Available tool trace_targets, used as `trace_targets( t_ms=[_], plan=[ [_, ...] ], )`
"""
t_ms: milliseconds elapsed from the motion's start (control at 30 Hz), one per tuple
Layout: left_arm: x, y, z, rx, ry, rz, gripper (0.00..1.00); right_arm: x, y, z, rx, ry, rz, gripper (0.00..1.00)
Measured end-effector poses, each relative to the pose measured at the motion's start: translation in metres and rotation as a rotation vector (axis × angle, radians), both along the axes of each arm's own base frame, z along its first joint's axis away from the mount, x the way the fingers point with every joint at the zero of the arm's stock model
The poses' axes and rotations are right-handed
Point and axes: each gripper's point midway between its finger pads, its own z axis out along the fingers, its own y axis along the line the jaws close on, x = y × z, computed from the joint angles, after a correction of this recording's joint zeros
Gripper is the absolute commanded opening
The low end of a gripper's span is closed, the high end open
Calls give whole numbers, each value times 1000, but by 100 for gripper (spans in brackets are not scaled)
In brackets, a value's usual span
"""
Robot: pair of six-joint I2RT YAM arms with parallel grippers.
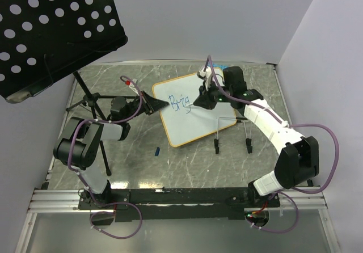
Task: Write a sentence on the whiteboard
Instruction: Write on the whiteboard with the whiteboard.
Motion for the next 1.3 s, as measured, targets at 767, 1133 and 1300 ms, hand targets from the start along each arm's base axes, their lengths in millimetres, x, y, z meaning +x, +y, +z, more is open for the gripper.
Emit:
trace_targets(
  t_ms=[767, 1133, 1300],
  plan=[
    [-1, -1, 1, -8, 13, -4, 1, 61, -17, 23, 24, -87, -198, 0],
    [-1, -1, 1, -10, 16, -5, 1, 64, -17, 20, 20, -83, -206, 0],
    [-1, -1, 1, -10, 16, -4, 1, 62, -16, 20, 18, -84, -193, 0]
  ],
)
